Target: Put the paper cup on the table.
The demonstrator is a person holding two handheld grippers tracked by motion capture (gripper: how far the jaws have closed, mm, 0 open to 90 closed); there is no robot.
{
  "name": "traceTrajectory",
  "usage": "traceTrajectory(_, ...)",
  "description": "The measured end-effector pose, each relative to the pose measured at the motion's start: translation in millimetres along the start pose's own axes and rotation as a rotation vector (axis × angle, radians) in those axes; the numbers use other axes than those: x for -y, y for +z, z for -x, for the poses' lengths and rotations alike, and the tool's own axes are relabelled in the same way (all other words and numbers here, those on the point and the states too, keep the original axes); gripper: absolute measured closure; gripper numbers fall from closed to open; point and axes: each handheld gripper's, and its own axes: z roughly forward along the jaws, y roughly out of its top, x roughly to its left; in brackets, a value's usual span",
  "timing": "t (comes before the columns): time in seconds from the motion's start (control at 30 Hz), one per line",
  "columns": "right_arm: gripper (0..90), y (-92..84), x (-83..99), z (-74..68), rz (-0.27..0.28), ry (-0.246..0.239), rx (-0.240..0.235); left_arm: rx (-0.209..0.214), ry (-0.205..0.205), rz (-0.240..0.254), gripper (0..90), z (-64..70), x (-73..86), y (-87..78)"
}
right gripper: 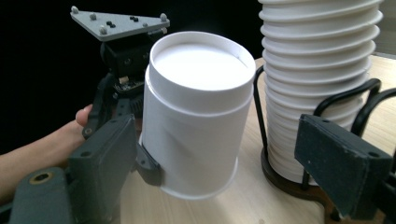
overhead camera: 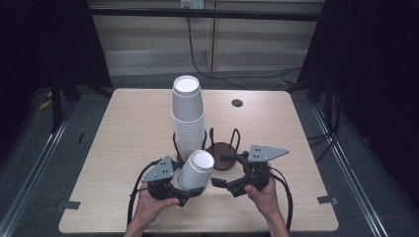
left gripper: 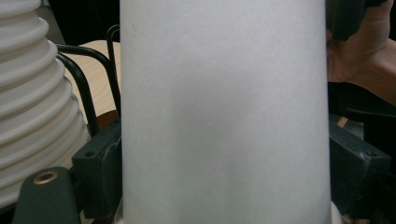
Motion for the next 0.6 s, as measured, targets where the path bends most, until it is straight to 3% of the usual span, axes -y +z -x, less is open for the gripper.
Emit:
traceTrajectory(0.17,12.7,-2.3,3.1,2.0,-0.008,0.009,0.000,-0.001,0.007,-0.042,15.0,-1.3,1.2,-2.6)
traceTrajectory(0.6,13.0,-1.6,7.3,1.8,-0.118,-0.005,0.000,0.014,0.013,-0.122,15.3,-5.2,0.7,-9.1)
